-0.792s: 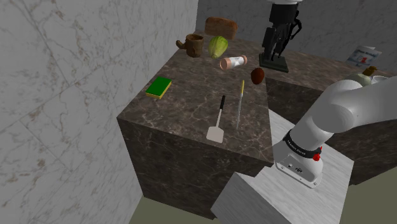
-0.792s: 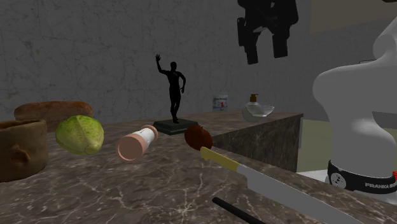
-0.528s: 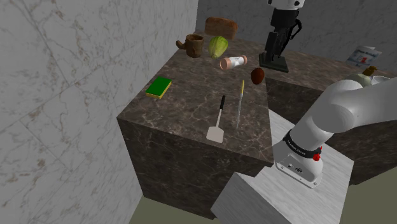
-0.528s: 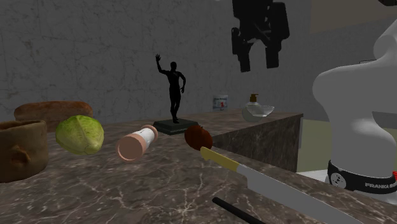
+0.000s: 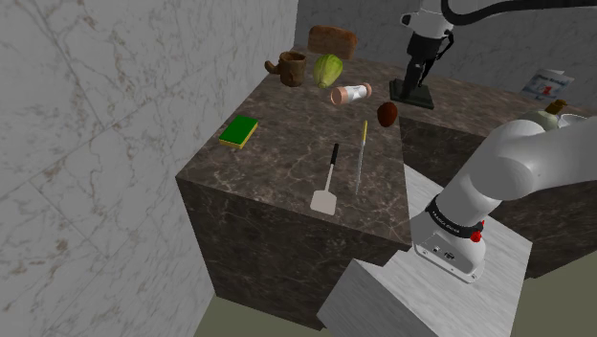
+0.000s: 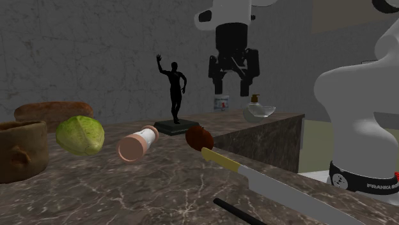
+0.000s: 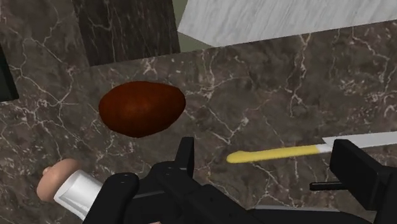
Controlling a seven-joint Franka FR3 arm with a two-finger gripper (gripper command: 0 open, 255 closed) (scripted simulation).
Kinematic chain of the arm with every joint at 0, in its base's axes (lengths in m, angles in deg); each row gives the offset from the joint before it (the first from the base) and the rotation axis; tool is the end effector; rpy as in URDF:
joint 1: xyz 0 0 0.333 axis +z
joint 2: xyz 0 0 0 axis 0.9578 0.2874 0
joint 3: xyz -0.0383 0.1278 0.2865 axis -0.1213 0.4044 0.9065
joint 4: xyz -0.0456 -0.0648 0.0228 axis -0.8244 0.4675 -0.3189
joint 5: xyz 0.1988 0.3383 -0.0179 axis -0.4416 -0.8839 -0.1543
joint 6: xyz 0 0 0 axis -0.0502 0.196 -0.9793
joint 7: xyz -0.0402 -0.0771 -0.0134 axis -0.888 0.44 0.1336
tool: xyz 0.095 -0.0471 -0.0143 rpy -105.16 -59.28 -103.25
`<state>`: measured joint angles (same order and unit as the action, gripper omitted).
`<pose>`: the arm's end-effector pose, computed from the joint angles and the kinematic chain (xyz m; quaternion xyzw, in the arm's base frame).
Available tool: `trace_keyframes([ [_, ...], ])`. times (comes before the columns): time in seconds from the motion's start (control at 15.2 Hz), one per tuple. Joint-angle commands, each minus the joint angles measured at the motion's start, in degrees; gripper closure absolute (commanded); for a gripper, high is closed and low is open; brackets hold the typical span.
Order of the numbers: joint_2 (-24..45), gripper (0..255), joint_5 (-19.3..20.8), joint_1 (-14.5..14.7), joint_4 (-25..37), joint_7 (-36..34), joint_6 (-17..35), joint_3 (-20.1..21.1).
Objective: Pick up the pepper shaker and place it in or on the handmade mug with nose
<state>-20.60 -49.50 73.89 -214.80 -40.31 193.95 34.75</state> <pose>0.3021 -0.0964 0.4732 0.9793 0.1998 -0.0192 0.0245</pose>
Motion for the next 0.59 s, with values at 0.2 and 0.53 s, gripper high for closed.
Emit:
trace_keyframes([
  [0.2,5.3,0,4.9,1.5,-0.6,15.0,12.0,-9.6],
  [0.53,14.3,0,5.3,6.4,2.1,30.3,24.1,-19.9],
])
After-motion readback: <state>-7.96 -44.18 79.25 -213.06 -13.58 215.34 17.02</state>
